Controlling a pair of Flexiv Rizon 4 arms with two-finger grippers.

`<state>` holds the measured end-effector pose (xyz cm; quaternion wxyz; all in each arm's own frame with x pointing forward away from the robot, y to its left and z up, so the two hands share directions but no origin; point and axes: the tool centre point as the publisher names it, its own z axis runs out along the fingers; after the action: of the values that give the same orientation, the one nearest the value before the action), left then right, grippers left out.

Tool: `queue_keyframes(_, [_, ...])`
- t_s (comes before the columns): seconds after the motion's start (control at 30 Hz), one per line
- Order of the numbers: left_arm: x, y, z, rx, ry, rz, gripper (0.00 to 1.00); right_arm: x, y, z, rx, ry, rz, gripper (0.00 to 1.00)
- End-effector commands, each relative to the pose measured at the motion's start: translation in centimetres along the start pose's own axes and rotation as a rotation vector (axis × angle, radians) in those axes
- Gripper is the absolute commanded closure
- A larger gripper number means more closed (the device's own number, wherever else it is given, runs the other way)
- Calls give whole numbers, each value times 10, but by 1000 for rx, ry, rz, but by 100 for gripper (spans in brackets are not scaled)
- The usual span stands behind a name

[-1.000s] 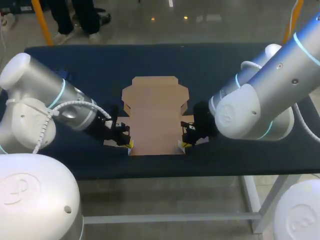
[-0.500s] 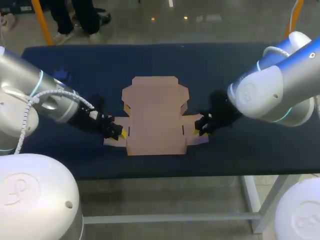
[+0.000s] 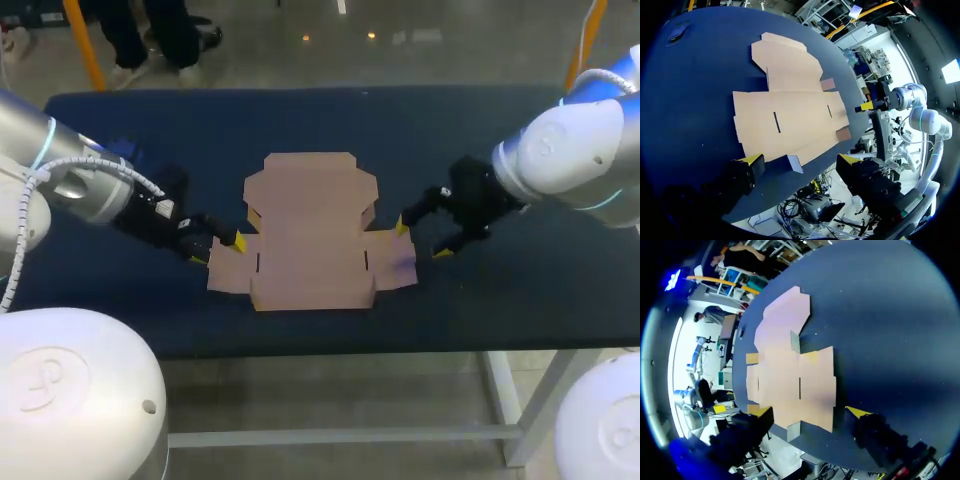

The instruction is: Assemble the packaging by folding the flat box into shape, placing the metal phone stand inside, and closing the box properly

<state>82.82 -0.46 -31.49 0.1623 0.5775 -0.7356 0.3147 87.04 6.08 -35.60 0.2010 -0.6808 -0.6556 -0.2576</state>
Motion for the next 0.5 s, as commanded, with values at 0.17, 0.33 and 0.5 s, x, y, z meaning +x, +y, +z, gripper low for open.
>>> queue_keyframes(0.17, [-4,-17,-21,-21,-36,-14,0,-8,17,-23,57,338,73,0])
queue_keyframes(0.33, [-4,-17,-21,-21,-36,-14,0,-8,17,-23,57,338,73,0])
queue_keyframes(0.5, [-4,-17,-21,-21,-36,-14,0,-8,17,-23,57,338,73,0])
